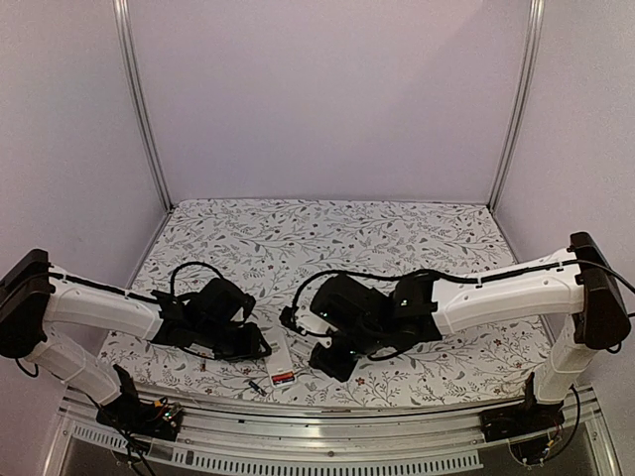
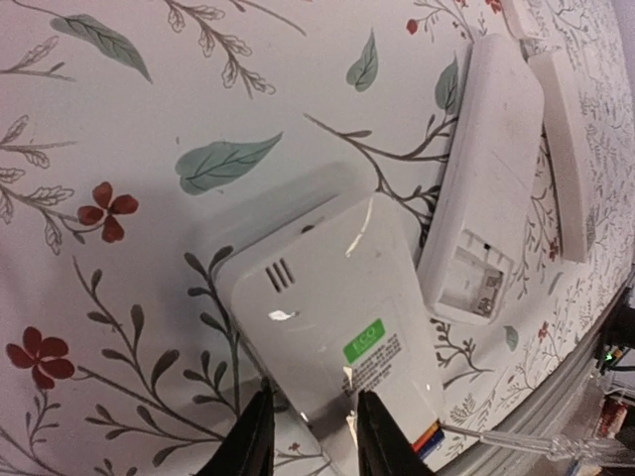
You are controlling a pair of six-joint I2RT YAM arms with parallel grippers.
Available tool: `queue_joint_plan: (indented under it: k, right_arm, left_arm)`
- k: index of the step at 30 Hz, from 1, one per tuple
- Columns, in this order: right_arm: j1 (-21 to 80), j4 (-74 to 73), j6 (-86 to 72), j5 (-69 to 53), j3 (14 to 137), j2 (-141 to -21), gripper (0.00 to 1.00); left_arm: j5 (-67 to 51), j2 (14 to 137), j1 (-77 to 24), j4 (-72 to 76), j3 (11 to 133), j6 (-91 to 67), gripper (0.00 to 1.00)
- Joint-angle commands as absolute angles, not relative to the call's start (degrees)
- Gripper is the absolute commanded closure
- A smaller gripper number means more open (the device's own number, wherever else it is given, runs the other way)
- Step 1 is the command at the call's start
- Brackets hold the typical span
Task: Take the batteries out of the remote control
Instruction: Remove the battery from the remote control without the battery cover.
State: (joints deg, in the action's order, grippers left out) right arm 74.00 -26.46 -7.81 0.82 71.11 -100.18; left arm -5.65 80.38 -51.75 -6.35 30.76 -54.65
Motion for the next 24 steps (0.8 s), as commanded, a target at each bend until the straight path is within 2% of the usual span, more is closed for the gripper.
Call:
queue_joint_plan:
  k: [1,13,24]
  right_arm:
    - [74.36,-22.29,-9.27,0.57,68.11,-100.87,1.00]
    - [74.40,-11.56,-17.20,1.21,59.91,-99.13,1.00]
    - [74.41,-1.34,-27.03,6.71,51.57,-96.14,1.00]
  left_arm:
    - [-6.59,81.17,-52.83,-6.67,31.03,-54.35,0.71]
    - [-10.04,80.17,-53.26,-2.44,27.25,-57.03,0.71]
    - [-11.31,80.50,-53.36,-0.96,25.73,-58.36,0.77]
